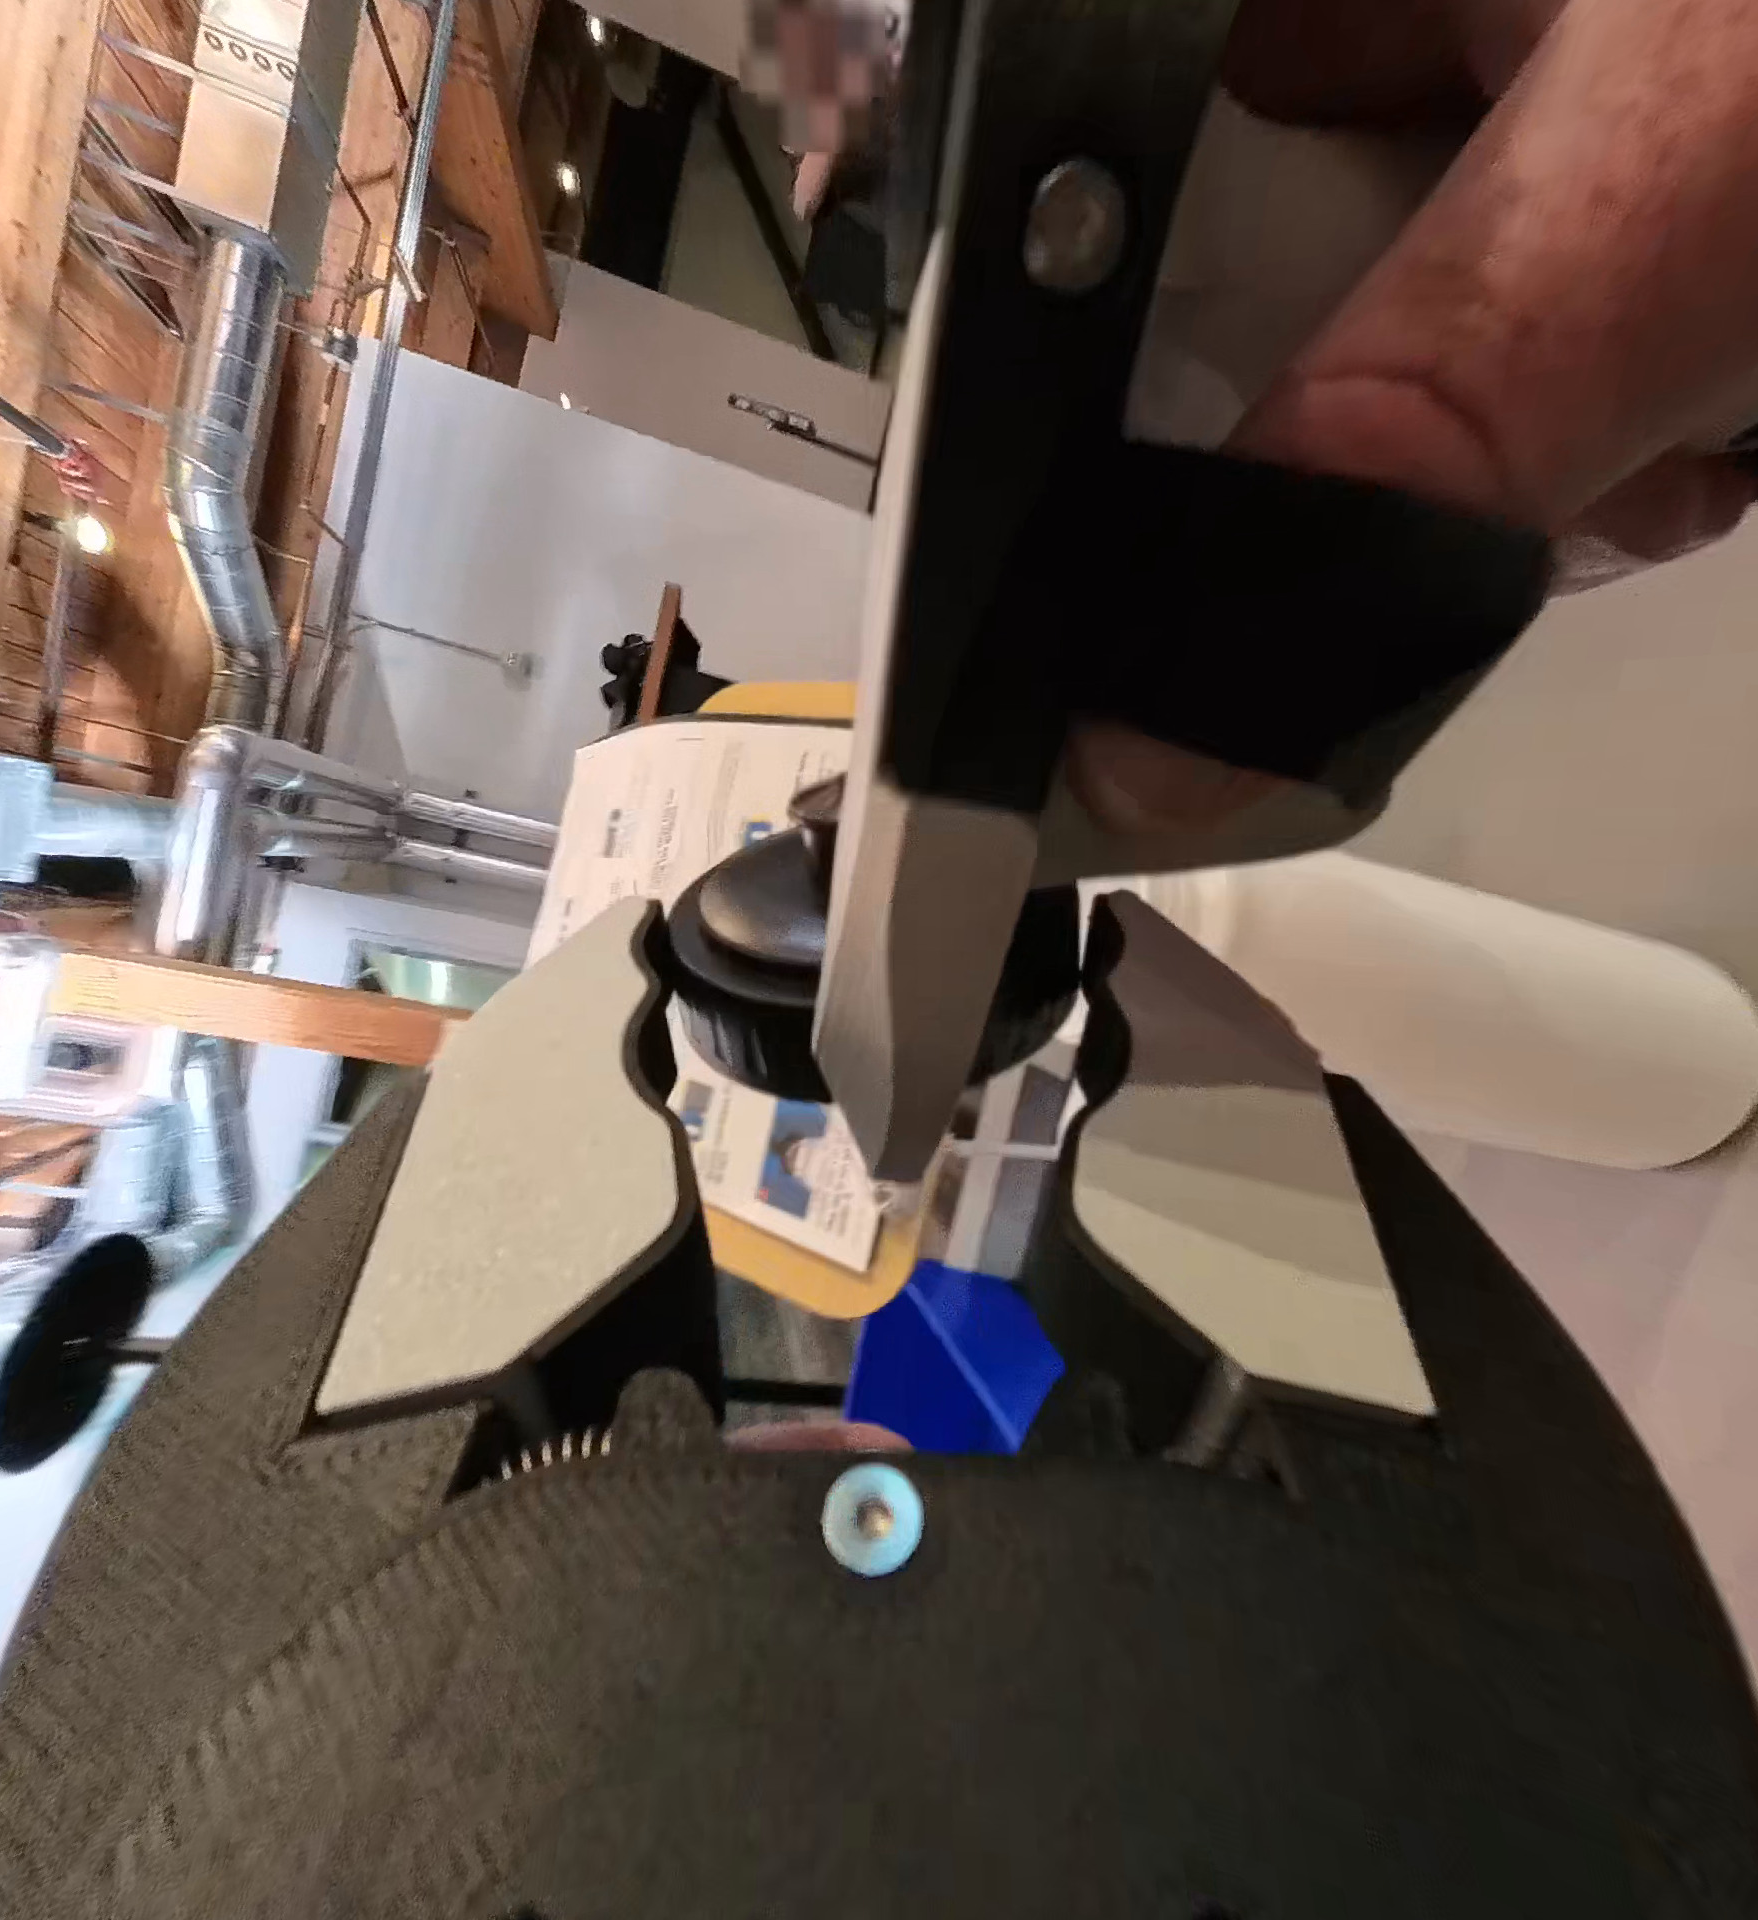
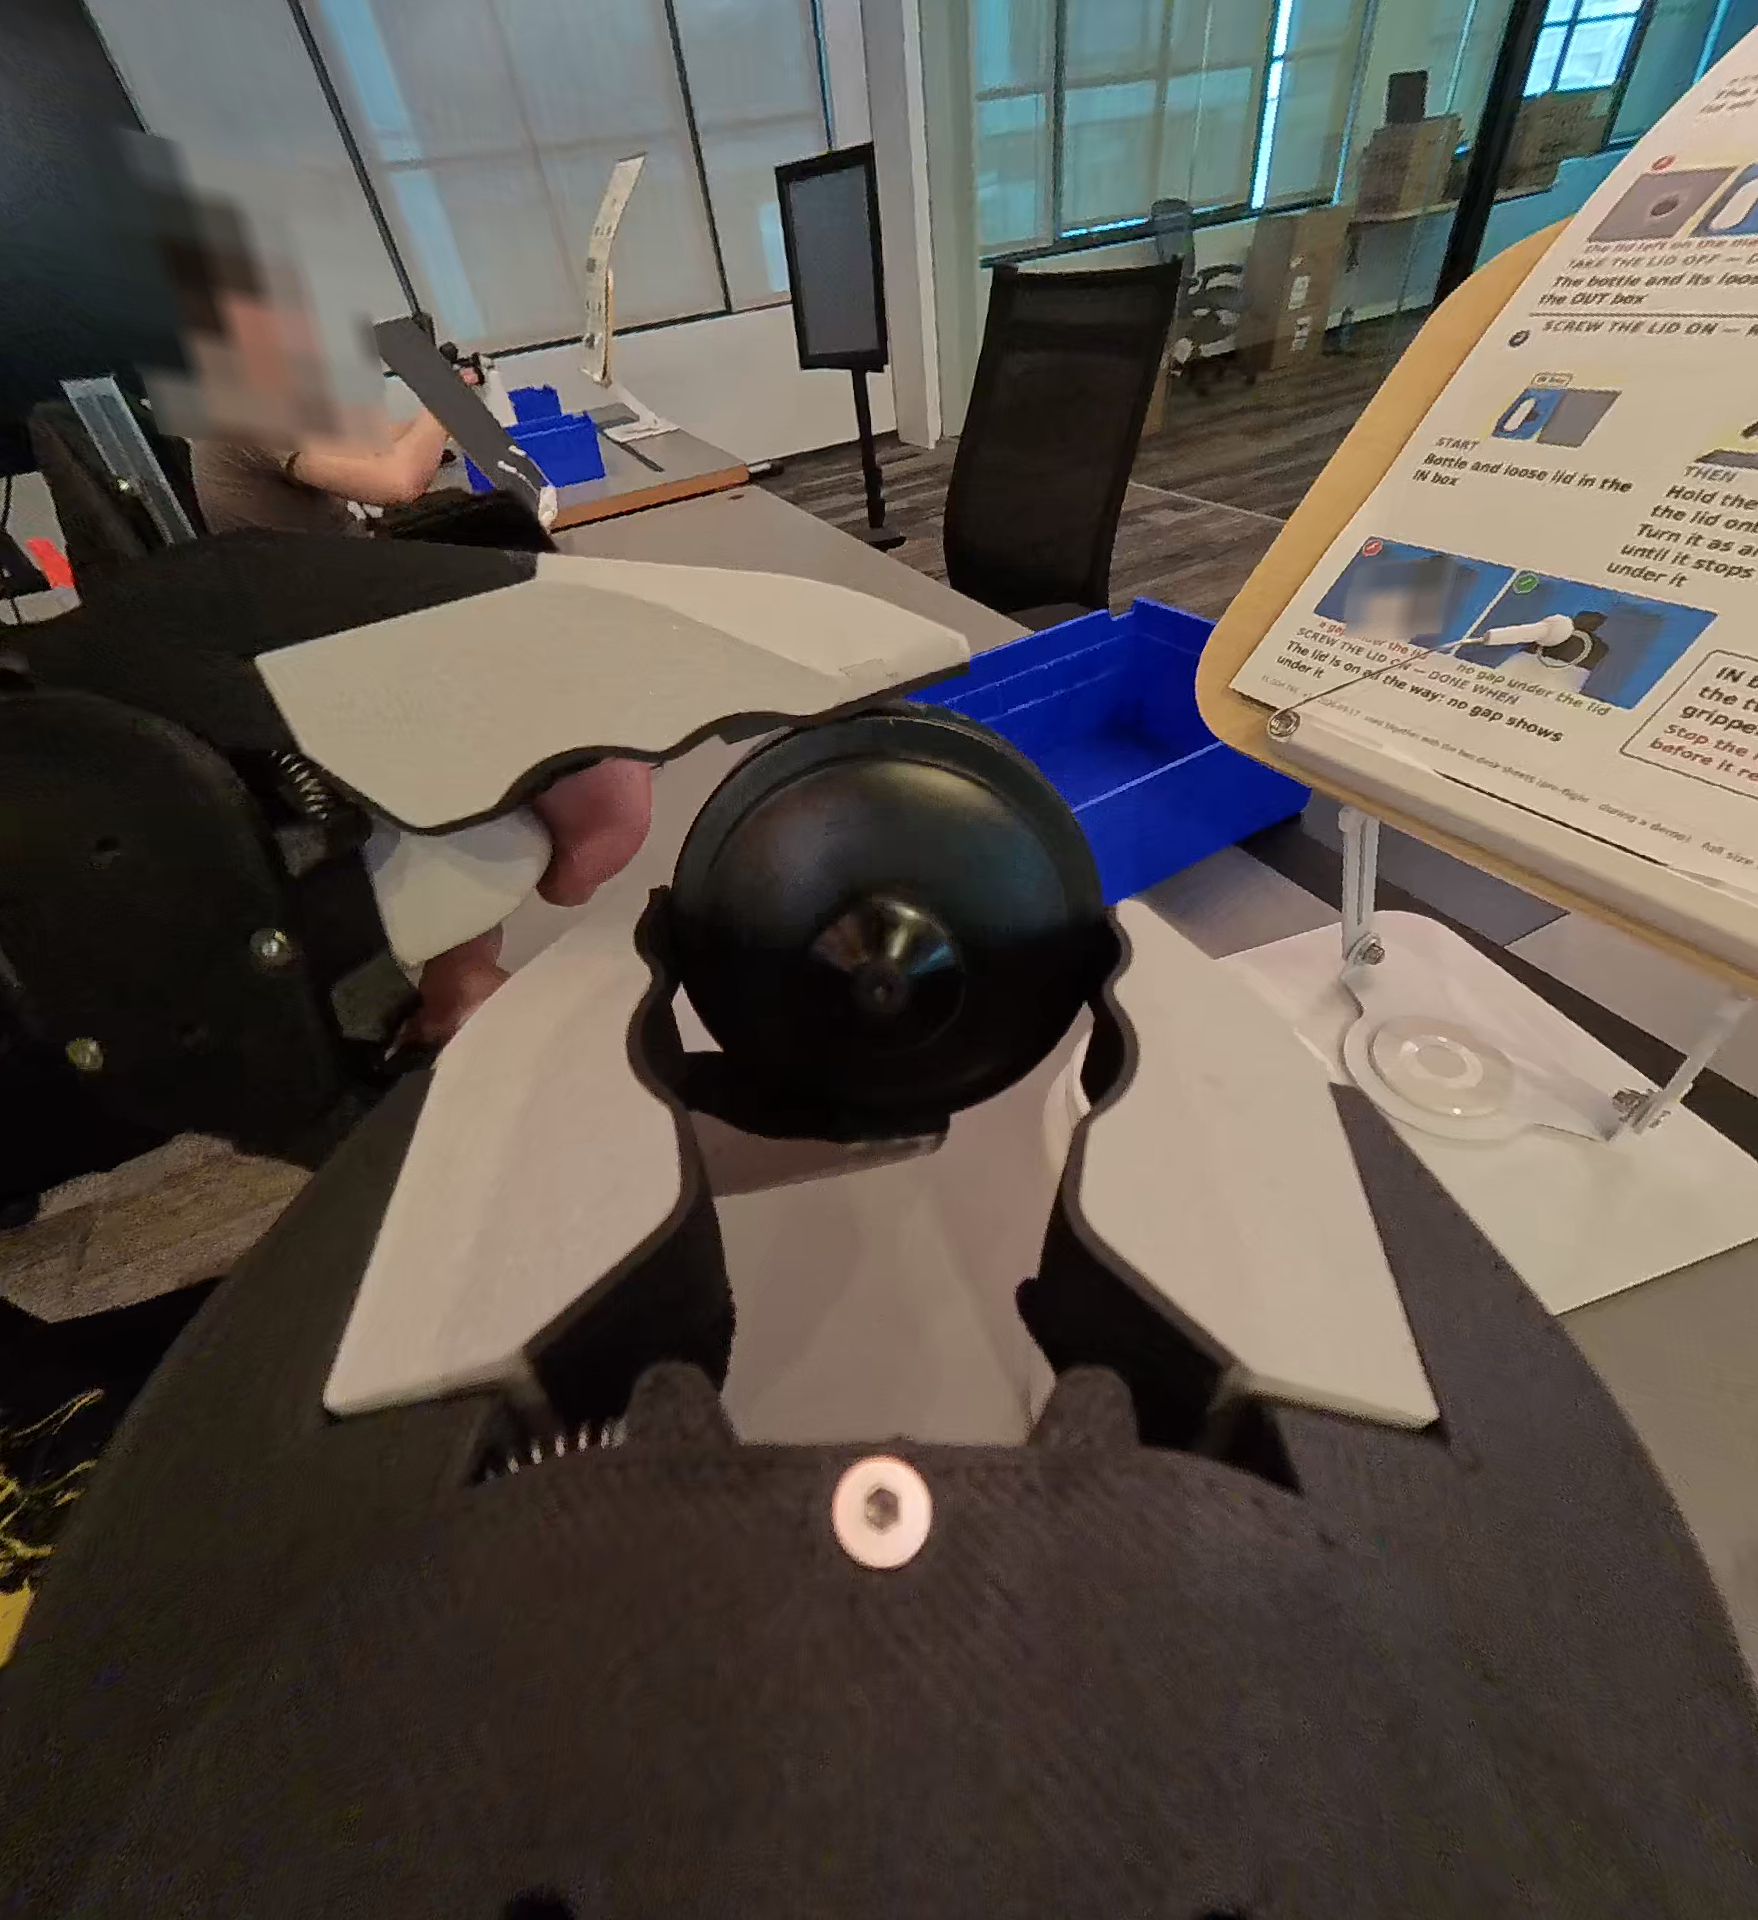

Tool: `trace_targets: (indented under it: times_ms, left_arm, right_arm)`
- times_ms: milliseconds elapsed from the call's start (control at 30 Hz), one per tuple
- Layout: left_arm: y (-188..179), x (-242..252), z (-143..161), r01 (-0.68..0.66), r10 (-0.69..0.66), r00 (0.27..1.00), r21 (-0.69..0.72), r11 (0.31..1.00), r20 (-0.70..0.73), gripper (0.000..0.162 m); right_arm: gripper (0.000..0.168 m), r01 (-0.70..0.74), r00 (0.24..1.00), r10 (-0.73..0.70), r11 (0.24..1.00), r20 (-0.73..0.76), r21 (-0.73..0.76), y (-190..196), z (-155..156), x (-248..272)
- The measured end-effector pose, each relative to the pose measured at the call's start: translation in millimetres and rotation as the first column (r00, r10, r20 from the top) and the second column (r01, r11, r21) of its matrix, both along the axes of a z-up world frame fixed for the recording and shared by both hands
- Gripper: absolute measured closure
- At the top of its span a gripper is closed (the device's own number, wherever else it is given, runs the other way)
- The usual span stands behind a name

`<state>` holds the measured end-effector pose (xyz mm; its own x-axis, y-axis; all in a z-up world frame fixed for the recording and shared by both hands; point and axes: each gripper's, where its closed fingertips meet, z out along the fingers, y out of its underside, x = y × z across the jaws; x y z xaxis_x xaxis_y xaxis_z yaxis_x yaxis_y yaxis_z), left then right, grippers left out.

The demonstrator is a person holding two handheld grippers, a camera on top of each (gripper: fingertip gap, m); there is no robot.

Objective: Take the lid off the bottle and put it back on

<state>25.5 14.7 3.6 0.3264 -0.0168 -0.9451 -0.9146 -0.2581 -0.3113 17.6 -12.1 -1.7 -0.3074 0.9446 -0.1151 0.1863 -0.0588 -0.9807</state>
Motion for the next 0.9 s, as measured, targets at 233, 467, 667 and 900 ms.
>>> trace_targets:
  times_ms: [233, 467, 667, 900]
  left_arm:
    - [-12.9, -19.8, -1.2, 0.142, -0.135, 0.817, 0.031, 0.989, 0.561, 0.039]
    - [8.7, -32.3, -76.8, 0.312, -0.156, 0.413, 0.022, 0.950, 0.897, 0.019]
    - [34.8, -34.2, -125.7, 0.365, -0.143, 0.330, 0.013, 0.931, 0.933, 0.032]
    - [48.4, -20.2, -138.7, 0.464, -0.198, 0.228, 0.072, 0.883, 0.953, 0.043]
  right_arm:
    - [0.092, 0.027, 1.000, -0.027, 0.999, -0.010, 0.018, 38.1, 15.3, 19.7]
    - [0.092, 0.028, 1.000, -0.028, 1.000, 0.013, -0.007, 53.2, 5.5, 21.6]
    - [0.092, 0.012, 0.999, -0.011, 0.999, 0.045, -0.035, 57.0, -8.5, 18.6]
    - [0.092, 0.009, 0.998, -0.005, 0.998, 0.060, -0.063, 64.4, -20.5, 13.8]
